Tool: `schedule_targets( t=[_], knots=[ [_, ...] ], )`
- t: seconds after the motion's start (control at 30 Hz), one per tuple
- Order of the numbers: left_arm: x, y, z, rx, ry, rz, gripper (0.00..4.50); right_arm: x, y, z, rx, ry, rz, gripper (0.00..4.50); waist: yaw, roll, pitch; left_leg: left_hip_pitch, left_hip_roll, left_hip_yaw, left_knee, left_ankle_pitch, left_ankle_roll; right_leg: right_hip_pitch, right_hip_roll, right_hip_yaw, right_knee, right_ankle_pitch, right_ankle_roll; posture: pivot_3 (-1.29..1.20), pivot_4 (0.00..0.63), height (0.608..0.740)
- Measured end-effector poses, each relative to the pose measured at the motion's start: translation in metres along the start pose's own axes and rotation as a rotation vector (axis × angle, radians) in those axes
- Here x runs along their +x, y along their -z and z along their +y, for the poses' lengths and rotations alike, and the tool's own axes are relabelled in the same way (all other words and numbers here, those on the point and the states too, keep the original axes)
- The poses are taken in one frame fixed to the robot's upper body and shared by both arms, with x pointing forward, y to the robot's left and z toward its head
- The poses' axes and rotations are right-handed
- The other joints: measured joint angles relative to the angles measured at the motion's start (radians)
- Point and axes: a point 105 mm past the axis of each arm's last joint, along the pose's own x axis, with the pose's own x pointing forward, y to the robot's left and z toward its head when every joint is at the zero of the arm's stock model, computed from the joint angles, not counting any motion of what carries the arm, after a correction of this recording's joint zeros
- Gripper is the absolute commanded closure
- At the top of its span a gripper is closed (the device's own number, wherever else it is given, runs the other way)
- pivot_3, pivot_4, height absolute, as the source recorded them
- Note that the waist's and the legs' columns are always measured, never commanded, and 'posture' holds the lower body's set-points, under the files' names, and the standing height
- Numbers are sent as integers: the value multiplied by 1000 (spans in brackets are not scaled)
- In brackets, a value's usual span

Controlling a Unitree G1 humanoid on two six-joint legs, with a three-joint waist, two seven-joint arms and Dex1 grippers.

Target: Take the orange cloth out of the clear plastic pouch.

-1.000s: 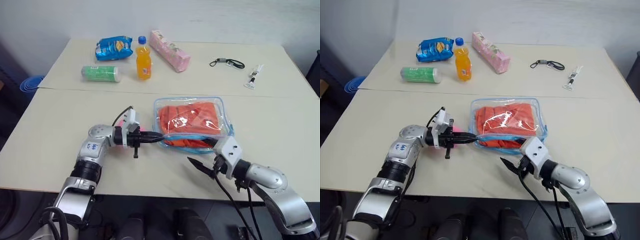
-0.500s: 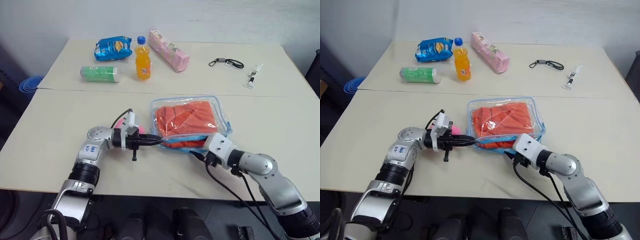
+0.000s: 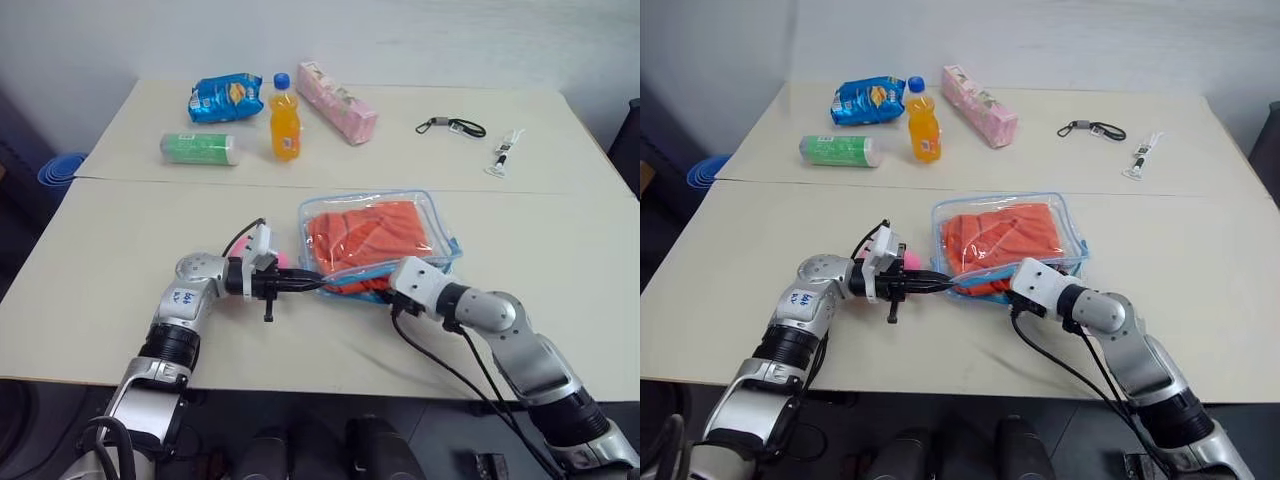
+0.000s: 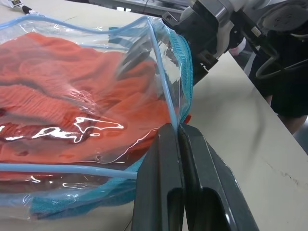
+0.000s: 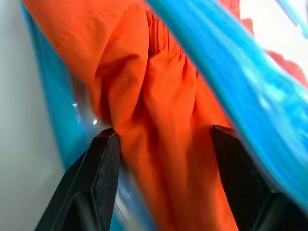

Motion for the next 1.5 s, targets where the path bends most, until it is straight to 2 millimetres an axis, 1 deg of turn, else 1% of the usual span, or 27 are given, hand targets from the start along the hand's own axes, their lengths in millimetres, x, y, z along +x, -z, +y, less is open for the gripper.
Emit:
schedule_targets(
  t=[0.1,0.2,0.3,0.37,0.47,0.53,0.63,0.67,0.73,0.77,0.8,0.87,0.93,1.0,1.07,1.17,1.23,1.33,1.37,1.4,1.5],
  knots=[
    [1,0,2,-6,5,-3,4500,9,-2,-3,-6,1,-4,1539,-1,0,-1,0,0,0,0,0,0,0,0,0,0,0,0,0,150,740],
    [2,1,2,-6,10,-6,4500,18,-2,-4,27,-6,-7,1539,-3,-1,-2,1,0,0,0,0,0,0,0,0,2,0,0,0,150,740],
    [2,2,3,-7,8,-7,4500,27,-1,-3,122,-21,-15,2142,-5,-3,-5,3,0,0,0,1,-1,2,0,0,2,0,0,0,150,740],
    [2,3,3,-12,6,-8,4500,29,0,-1,151,-43,-15,2797,-5,-3,-6,3,0,0,0,1,0,2,0,0,3,0,0,0,150,740],
    [2,3,3,-10,5,-10,4500,30,-1,0,154,-60,-16,3842,-4,-4,-7,3,0,0,0,1,0,2,0,0,3,0,0,0,150,740],
    [3,3,3,-10,6,-12,4500,28,1,1,152,-70,-11,4455,-3,-4,-7,3,0,0,0,1,0,2,-1,0,3,0,0,0,150,740],
    [3,4,6,-31,-20,-12,4500,20,3,-2,183,-92,-17,4489,4,-4,-7,1,0,-1,0,1,0,2,-1,-1,2,0,0,0,150,740],
    [3,5,10,-66,-57,-18,4500,15,2,-1,231,-116,-37,4489,4,-4,-7,1,0,-1,0,0,0,1,-1,-1,1,0,0,0,150,740],
    [2,3,21,-139,-149,-58,4500,2,-3,10,332,-206,-104,4489,6,-4,-7,-1,0,-2,0,0,1,1,-1,-1,1,0,0,0,150,740],
    [1,0,28,-179,-196,-81,4500,-7,-11,18,380,-284,-156,4489,5,-4,-7,-1,0,-2,0,0,1,0,-1,-1,1,0,0,0,150,740],
    [2,-5,34,-208,-231,-98,4500,-21,-19,26,411,-378,-200,4489,4,-4,-7,-2,0,-1,0,0,2,0,-1,-1,1,0,0,0,150,740],
    [0,-6,39,-250,-265,-106,4500,-41,-28,34,425,-491,-236,4489,4,-4,-7,-1,0,-1,0,0,2,1,-1,-1,-1,0,0,0,150,740],
    [0,-3,39,-292,-271,-95,4500,-62,-27,40,413,-582,-213,4489,3,-4,-6,-1,0,-1,0,-1,2,1,-1,-1,-1,0,0,0,150,740],
    [0,-2,39,-306,-271,-86,4500,-74,-28,42,439,-620,-207,4489,3,-4,-6,-1,0,-1,-1,0,2,1,-1,-1,-1,0,0,0,150,740],
    [-2,-1,39,-306,-276,-77,4500,-82,-34,42,473,-633,-238,4489,1,-4,-6,0,0,-1,-1,0,1,1,0,-1,-1,0,0,0,150,740],
    [-2,1,39,-301,-275,-61,4500,-102,-49,40,551,-658,-291,4489,5,-3,-6,0,0,-2,-1,0,1,1,-1,-1,-1,0,0,0,150,740],
    [-3,1,39,-294,-279,-56,4500,-122,-57,35,638,-671,-313,4489,7,-3,-6,0,0,-2,-1,0,1,2,-1,-1,-3,0,0,0,150,740],
    [-8,0,39,-279,-291,-48,4500,-148,-63,20,733,-651,-304,4489,6,-4,-6,0,0,-1,-1,0,2,2,-1,0,-3,0,0,0,150,740],
    [-13,-1,38,-267,-301,-38,4500,-161,-64,9,769,-620,-287,4489,3,-4,-6,0,1,-1,-2,0,2,2,-1,0,-3,0,0,0,150,740],
    [-17,-1,38,-264,-308,-33,4500,-168,-63,0,779,-583,-280,4489,3,-4,-6,0,1,-1,-2,0,2,2,-1,0,-4,0,0,0,150,740],
    [-31,0,32,-248,-324,-27,4500,-188,-55,-40,798,-413,-253,4489,2,-4,-6,1,1,-1,-3,-3,7,2,-1,0,-4,0,0,0,150,740]
  ],
)
